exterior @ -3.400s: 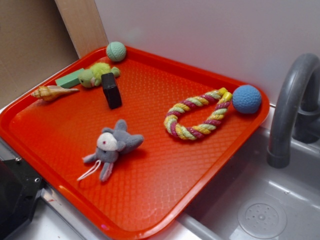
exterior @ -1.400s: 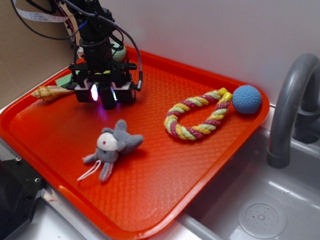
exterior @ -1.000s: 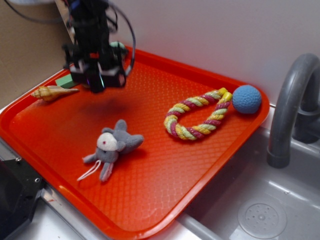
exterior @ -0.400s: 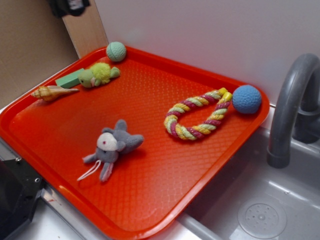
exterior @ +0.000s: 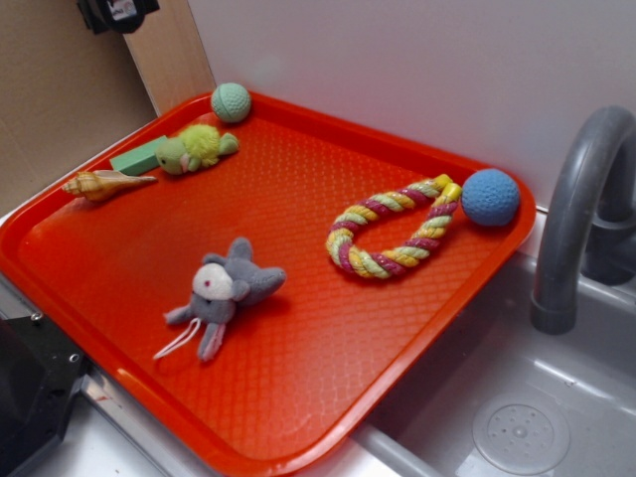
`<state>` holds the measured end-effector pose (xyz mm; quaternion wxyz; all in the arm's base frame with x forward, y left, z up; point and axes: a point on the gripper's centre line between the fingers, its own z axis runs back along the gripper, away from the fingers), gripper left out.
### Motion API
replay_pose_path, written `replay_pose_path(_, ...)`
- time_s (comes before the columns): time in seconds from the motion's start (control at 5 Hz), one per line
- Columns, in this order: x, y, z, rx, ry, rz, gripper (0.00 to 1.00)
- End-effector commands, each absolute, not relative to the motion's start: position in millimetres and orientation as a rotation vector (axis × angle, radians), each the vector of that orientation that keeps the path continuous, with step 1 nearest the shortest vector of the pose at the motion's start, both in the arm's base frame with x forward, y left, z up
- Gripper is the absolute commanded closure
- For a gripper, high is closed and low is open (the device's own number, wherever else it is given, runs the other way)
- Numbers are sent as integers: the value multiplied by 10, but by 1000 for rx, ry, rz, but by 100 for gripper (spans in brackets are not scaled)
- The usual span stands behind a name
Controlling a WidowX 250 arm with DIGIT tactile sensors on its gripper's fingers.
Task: Grab the black box.
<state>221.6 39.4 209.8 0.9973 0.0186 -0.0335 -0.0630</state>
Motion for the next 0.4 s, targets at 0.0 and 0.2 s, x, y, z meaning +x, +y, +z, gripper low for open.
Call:
replay_pose_path(0.0, 2200, 565, 2171, 56, -108, -92, 100)
replay_pose_path(0.2, 2193, 565, 2187, 39, -74, -86, 100)
